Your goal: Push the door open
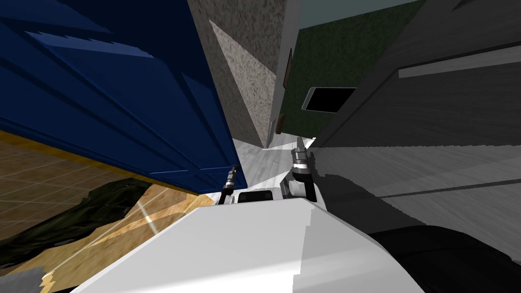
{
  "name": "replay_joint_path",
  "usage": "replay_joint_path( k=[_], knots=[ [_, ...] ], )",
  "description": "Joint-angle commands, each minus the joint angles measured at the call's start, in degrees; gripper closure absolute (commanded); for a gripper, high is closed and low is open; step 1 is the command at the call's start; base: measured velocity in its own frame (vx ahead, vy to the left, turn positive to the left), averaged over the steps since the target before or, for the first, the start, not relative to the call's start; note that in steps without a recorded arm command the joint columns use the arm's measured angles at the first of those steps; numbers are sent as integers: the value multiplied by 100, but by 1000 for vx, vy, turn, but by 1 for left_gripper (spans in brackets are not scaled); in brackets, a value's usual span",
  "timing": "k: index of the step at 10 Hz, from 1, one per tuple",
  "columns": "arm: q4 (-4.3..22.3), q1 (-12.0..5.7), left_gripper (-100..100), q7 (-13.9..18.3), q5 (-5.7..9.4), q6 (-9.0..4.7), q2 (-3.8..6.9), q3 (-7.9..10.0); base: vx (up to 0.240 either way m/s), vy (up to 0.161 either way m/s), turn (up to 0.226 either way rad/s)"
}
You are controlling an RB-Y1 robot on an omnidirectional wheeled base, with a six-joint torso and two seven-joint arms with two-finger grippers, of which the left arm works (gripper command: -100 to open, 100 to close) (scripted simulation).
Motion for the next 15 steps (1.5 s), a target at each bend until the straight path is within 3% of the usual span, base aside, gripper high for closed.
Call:
replay_joint_path(
  k=[1,6,7,8,14,15],
  knots=[
    [-41,-45,100,-29,49,-20,66,121,189,-7,29],
    [2,-108,100,-117,200,9,147,449,206,-15,74],
    [-162,24,-100,-215,176,66,108,297,-35,28,225],
    [-162,24,-100,-215,176,66,108,297,-170,46,80],
    [-341,174,-100,-518,188,114,-533,140,-172,-53,87],
    [-282,141,-100,-507,188,83,-479,155,-48,-53,14]
  ],
)
